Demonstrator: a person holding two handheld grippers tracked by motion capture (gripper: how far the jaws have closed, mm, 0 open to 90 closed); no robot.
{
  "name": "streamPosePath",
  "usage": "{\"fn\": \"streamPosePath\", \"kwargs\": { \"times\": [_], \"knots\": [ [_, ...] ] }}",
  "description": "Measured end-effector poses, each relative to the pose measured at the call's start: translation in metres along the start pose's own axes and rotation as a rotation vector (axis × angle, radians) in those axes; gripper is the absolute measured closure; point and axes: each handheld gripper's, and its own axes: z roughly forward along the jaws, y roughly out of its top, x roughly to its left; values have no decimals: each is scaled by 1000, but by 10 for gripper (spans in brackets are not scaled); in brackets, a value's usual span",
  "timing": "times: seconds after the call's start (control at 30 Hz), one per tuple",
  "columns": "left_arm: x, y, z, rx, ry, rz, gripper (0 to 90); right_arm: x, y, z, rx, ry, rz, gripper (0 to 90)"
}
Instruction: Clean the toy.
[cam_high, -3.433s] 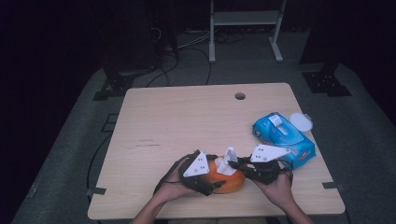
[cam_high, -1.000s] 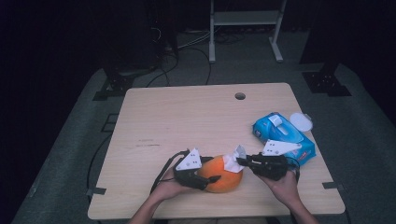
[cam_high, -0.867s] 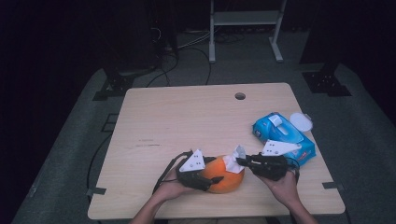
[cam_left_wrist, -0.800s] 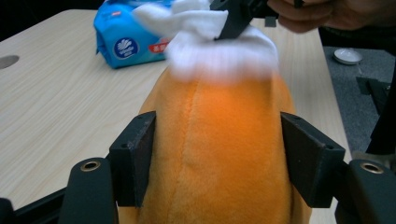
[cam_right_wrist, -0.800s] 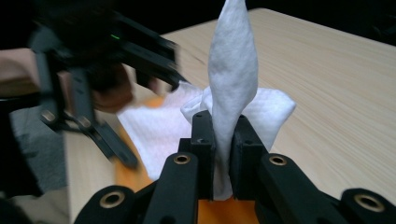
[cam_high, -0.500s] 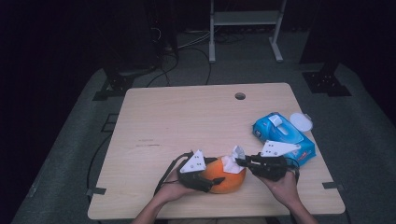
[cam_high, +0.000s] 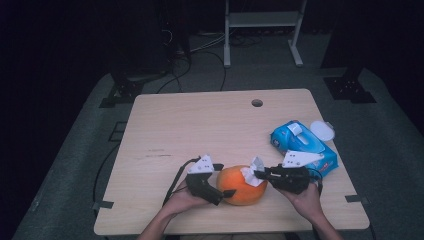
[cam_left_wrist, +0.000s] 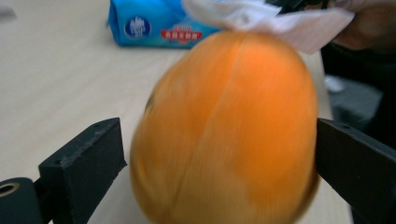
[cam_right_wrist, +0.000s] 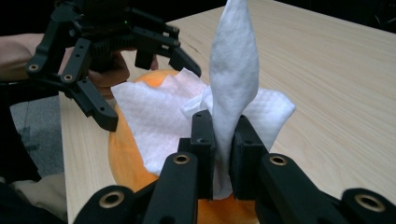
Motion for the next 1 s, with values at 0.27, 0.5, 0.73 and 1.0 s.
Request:
{"fn": "streamPosePath", "kwargs": {
  "times": [0.27,0.5,0.73,1.0],
  "knots": [
    [-22,13,2,8,87,115,285,11,13,4,-34,9,-13,808],
    [-30,16,-2,0,121,175,344,18,16,6,-34,15,-49,809],
    [-33,26,-12,-41,154,203,356,16,16,2,-49,-34,-40,809],
    [-34,27,-16,-68,137,192,370,21,19,6,-67,4,-49,809]
  ]
}}
